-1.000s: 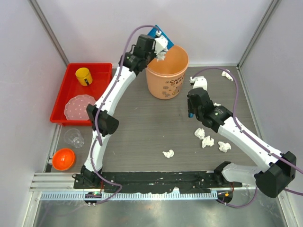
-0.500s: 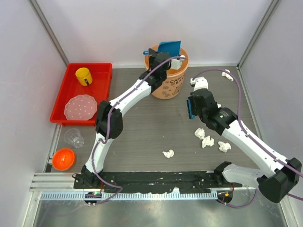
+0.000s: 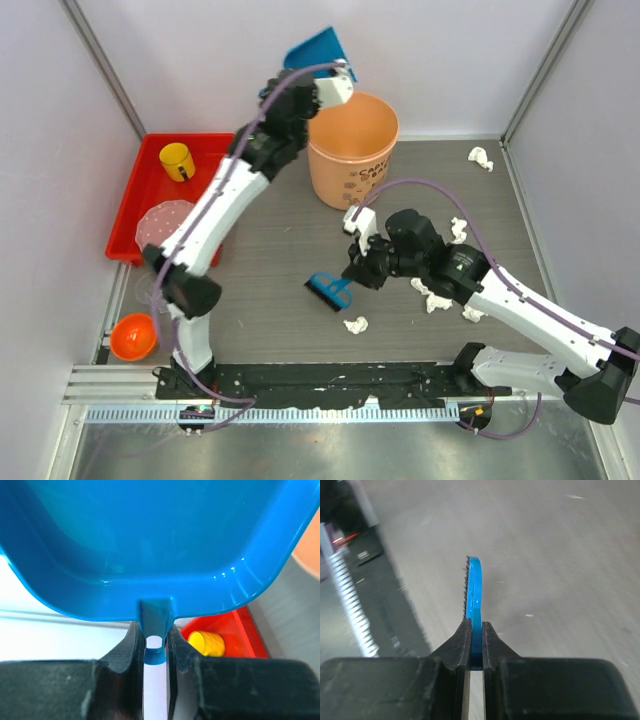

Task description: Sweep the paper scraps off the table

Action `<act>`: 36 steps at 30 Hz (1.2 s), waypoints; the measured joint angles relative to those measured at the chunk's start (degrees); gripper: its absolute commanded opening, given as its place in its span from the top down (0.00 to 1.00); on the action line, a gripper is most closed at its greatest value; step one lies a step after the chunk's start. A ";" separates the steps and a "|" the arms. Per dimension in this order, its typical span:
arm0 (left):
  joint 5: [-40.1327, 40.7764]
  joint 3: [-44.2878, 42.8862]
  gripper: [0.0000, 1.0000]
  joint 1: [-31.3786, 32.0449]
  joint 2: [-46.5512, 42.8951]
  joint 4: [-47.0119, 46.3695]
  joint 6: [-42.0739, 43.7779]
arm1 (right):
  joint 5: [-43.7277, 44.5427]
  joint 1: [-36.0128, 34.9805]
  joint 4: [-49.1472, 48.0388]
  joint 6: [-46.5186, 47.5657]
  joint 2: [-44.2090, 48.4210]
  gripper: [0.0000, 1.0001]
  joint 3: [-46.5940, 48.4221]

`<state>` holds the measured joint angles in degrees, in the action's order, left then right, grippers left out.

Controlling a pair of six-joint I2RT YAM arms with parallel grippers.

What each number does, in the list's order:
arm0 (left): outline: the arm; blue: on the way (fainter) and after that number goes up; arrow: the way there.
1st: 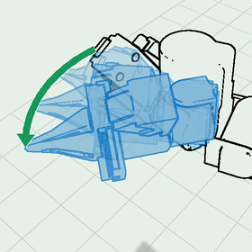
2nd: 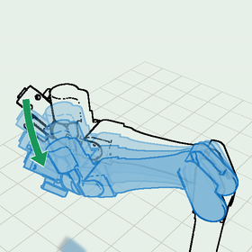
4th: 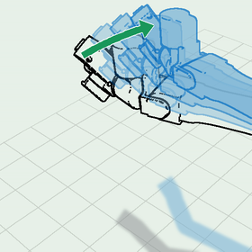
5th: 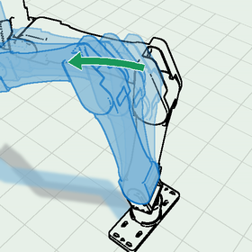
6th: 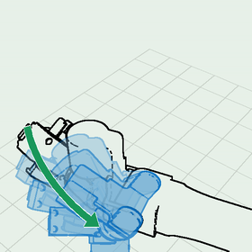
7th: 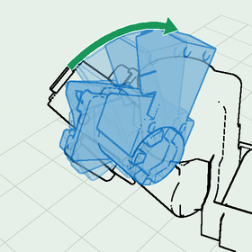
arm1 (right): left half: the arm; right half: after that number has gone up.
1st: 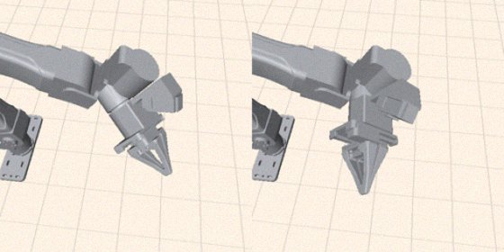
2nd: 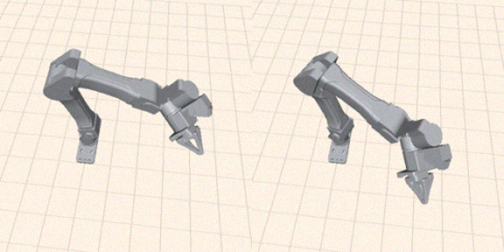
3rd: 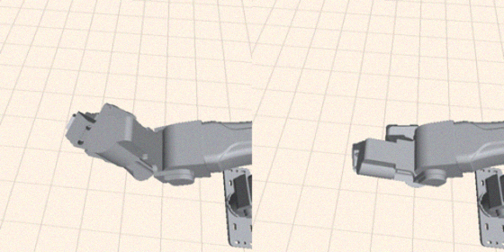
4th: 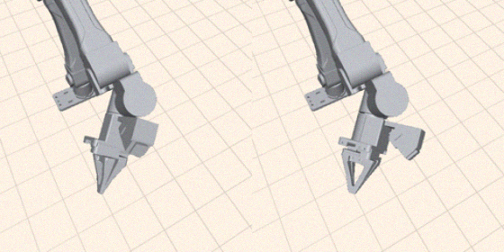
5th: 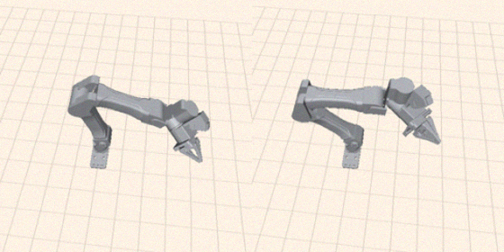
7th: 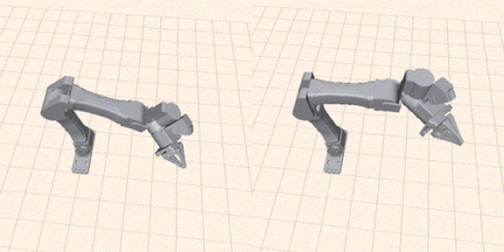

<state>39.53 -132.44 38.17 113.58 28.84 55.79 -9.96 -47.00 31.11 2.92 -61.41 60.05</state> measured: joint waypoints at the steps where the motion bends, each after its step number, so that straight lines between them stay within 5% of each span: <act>1: -1.16 1.53 1.00 -0.61 -2.95 2.56 -2.58 | -4.24 -1.31 -0.33 0.24 0.02 0.99 -0.57; 5: -9.51 10.82 1.00 -7.02 -15.91 12.55 -14.29 | -14.95 -2.45 0.63 2.14 0.00 0.99 -3.10; 10: -16.81 28.41 1.00 -14.36 -26.12 19.30 -22.29 | -12.26 -3.34 4.17 5.51 -3.58 0.99 -5.35; 21: -28.76 48.37 1.00 -15.50 -27.08 29.94 -26.27 | 16.65 -2.80 4.52 4.22 -11.72 0.99 -3.67; 31: -35.67 60.83 1.00 -14.93 -27.28 32.22 -25.55 | 19.58 -1.01 12.57 -2.38 -7.41 0.99 5.57; 36: -36.57 66.45 1.00 -11.30 -26.69 31.67 -25.40 | 23.32 10.40 19.10 -10.08 -3.58 0.99 9.81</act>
<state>2.96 -66.00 26.87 86.89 60.51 30.39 13.37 -36.60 50.22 -7.16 -64.99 69.87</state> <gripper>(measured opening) 0.169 0.129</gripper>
